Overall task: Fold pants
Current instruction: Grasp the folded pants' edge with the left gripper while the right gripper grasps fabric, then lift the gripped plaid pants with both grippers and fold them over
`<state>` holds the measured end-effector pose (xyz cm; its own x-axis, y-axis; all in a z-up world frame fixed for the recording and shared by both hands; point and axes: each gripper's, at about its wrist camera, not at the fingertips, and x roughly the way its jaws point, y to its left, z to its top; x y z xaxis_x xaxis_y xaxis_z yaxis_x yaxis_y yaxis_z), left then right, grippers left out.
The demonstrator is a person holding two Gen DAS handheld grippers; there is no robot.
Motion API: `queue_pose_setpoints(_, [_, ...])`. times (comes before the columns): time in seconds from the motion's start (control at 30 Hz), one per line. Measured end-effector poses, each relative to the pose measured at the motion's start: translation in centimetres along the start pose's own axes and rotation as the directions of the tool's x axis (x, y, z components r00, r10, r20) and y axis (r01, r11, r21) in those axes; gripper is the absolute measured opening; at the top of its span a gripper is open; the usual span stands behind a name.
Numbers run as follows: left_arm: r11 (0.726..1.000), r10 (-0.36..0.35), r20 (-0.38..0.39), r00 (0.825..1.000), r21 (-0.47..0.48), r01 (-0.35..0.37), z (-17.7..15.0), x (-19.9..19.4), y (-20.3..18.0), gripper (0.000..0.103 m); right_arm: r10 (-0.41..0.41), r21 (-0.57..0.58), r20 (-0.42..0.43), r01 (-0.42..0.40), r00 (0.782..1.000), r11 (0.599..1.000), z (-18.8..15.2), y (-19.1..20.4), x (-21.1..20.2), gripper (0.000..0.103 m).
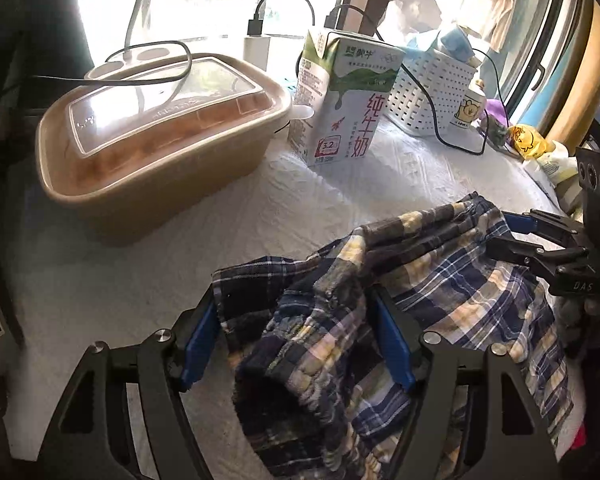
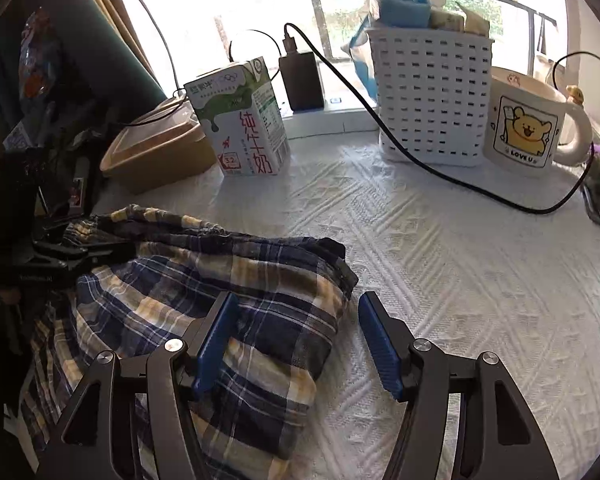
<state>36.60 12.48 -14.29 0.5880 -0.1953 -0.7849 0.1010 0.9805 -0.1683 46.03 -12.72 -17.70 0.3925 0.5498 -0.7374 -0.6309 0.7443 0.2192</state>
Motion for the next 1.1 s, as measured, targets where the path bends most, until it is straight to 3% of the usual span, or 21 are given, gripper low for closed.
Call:
queue_pose_setpoints(0.13, [1.0,0.012,0.007,1.0,-0.002,-0.012,0.0,0.0,-0.2,0.068,-0.01,-0.013,-0.006,0.01,1.0,1.0,0.1,0.3,0.2,0.066])
queue_pose_setpoints(0.43, [1.0,-0.017,0.009,1.0,-0.027,0.017,-0.2,0.0,-1.4,0.028,-0.019,-0.032,-0.01,0.019,1.0,0.999,0.7,1.4,1.0,0.066])
queue_pose_setpoints(0.47, [1.0,-0.014,0.012,1.0,-0.027,0.014,-0.3,-0.1,-1.6,0.026,-0.022,-0.04,-0.011,0.022,1.0,0.999,0.7,1.6,1.1,0.065])
queue_pose_setpoints(0.5, [0.999,-0.016,0.017,1.0,-0.029,0.016,-0.3,-0.2,-1.7,0.023,-0.021,-0.048,-0.011,0.02,1.0,0.999,0.7,1.8,1.1,0.057])
queue_pose_setpoints(0.8, [0.999,-0.027,0.048,0.998,-0.022,0.028,-0.4,-1.3,-2.3,0.017,-0.012,-0.077,0.009,0.012,1.0,0.997,0.6,3.2,1.0,0.021])
queue_pose_setpoints(1.1, [0.998,-0.058,0.127,0.99,0.014,0.057,-0.5,-5.8,-3.4,0.016,-0.051,-0.12,0.14,0.068,0.989,0.99,1.0,5.6,-3.7,0.017])
